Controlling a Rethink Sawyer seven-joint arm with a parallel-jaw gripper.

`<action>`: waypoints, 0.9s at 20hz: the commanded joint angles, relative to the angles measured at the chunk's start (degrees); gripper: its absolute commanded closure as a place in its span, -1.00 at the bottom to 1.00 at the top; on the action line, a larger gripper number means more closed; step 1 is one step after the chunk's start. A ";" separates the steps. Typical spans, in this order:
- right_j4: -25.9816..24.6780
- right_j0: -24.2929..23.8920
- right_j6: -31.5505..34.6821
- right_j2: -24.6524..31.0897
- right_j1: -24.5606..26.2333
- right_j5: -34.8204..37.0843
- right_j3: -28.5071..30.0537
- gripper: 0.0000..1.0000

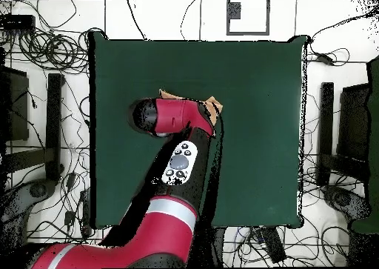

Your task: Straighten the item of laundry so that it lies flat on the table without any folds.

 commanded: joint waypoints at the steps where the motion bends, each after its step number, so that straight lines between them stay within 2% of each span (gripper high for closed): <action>1: 1.74 1.84 14.77 1.31 1.02 -6.12 0.09 1.00; 12: 1.78 2.71 14.89 -0.13 1.33 -6.91 0.23 1.00; 18: 2.80 2.00 14.84 0.92 0.88 -7.79 0.46 1.00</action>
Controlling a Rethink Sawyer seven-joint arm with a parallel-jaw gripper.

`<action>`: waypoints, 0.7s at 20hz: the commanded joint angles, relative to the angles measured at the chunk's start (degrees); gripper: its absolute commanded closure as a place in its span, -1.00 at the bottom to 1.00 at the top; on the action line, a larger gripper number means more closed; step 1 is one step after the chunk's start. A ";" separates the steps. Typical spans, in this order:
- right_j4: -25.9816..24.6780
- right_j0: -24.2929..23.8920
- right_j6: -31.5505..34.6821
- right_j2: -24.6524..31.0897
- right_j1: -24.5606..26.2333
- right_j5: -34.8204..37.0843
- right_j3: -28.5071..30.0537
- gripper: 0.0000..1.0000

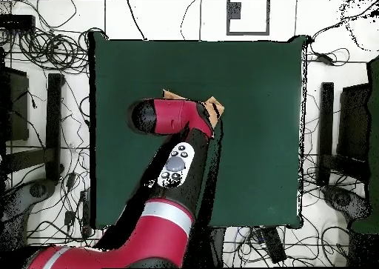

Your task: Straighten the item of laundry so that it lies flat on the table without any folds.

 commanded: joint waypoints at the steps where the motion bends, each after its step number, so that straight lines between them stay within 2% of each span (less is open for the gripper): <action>1: 2.88 0.74 14.48 3.17 0.59 -3.87 0.78 1.00; 11: 4.81 -1.70 12.17 7.17 -1.71 -3.56 3.30 1.00; 14: 5.88 -2.94 10.58 8.71 -1.86 0.94 2.49 1.00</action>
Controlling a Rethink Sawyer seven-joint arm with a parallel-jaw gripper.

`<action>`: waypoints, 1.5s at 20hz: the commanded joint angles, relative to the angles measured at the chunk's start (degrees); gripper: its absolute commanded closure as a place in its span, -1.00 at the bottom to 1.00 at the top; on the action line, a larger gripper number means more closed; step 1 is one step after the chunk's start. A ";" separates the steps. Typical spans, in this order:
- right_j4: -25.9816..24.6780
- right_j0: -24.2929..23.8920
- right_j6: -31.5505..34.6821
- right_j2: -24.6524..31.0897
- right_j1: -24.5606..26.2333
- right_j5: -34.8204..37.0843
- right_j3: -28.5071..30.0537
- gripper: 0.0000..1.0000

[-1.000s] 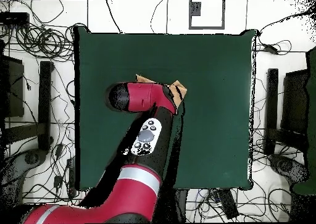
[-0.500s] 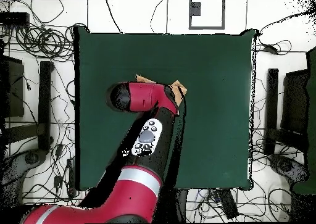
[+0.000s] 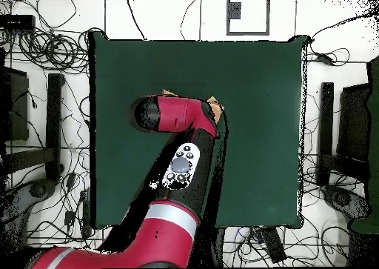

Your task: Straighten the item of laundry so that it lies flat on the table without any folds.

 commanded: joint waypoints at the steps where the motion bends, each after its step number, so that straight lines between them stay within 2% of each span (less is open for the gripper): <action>1: 4.86 -2.30 10.32 8.80 -0.80 4.53 2.32 1.00; 3: 6.46 -3.16 10.31 9.72 -0.76 13.67 2.21 1.00; 5: 8.13 -3.88 11.45 10.59 -0.59 18.55 3.09 1.00; 10: 8.08 -3.43 10.73 9.60 -0.12 15.50 3.05 1.00; 17: 7.90 -4.24 8.93 11.26 -1.07 8.26 5.32 1.00; 22: 5.28 -3.79 6.89 10.74 -1.39 2.97 5.40 1.00; 30: 5.63 -3.88 7.35 10.86 -1.46 2.40 5.56 1.00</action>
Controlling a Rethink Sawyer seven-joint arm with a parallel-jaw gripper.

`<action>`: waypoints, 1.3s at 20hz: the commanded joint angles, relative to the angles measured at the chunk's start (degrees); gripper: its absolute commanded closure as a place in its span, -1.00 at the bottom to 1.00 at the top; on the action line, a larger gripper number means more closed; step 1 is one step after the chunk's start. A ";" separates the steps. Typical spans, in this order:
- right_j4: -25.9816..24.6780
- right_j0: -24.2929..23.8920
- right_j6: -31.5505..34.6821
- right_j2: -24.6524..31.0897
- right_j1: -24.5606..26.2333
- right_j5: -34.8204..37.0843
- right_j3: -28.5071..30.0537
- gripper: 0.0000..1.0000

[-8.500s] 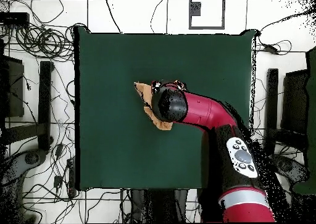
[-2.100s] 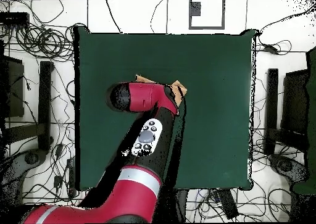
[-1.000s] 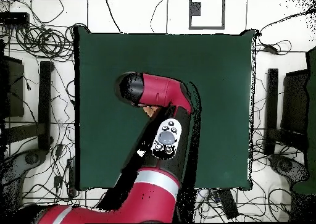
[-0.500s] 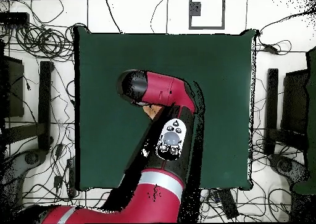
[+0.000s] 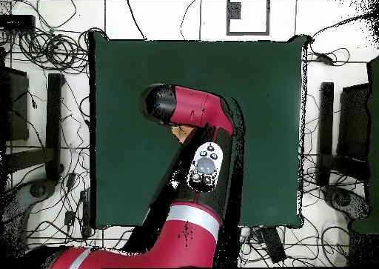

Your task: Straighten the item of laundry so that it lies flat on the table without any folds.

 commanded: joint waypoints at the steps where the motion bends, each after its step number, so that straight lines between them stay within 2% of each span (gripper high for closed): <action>1: 0.03 0.11 7.25 8.08 1.09 -3.13 5.60 1.00; 19: -1.02 -0.67 5.80 9.37 0.38 -6.02 7.11 1.00; 20: -1.13 -0.65 5.92 9.35 0.38 -5.97 7.12 -1.00; 26: -0.93 -0.45 7.02 9.02 0.35 -6.73 7.09 -1.00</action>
